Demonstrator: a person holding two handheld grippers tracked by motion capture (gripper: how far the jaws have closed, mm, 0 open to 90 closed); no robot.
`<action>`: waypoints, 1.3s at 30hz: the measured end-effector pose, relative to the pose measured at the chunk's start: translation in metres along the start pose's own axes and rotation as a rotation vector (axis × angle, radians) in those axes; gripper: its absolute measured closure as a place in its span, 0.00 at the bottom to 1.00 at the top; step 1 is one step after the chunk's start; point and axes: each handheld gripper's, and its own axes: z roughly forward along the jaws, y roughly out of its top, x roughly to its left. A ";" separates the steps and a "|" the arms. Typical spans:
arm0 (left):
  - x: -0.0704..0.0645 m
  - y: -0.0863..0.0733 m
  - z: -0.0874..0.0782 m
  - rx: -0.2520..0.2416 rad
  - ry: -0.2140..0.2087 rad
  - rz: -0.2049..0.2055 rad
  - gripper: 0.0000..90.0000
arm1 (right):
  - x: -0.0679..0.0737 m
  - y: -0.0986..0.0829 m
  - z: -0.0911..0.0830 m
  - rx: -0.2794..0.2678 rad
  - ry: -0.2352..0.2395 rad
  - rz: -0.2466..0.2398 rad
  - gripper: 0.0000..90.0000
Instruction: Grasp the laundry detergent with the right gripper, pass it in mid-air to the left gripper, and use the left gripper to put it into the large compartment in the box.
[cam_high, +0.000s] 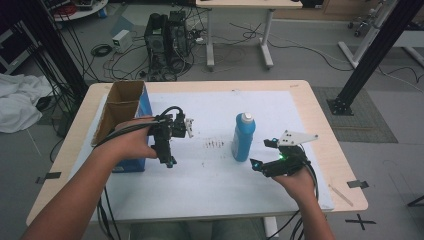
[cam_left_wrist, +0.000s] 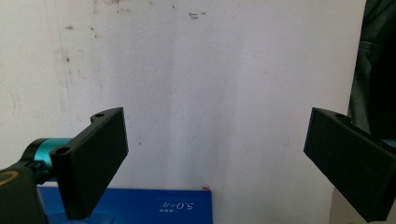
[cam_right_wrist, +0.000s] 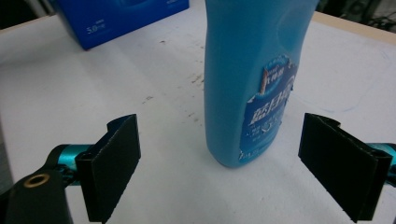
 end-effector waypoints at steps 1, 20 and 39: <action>0.000 0.000 0.000 0.000 0.000 0.000 0.07 | 0.006 -0.003 0.000 0.019 -0.002 0.057 0.13; -0.002 0.002 0.001 -0.002 0.003 0.013 0.07 | 0.029 -0.018 0.027 -0.044 -0.206 0.145 0.13; -0.004 0.000 0.000 -0.017 0.006 0.013 0.07 | 0.045 -0.015 0.059 -0.091 -0.377 0.221 0.13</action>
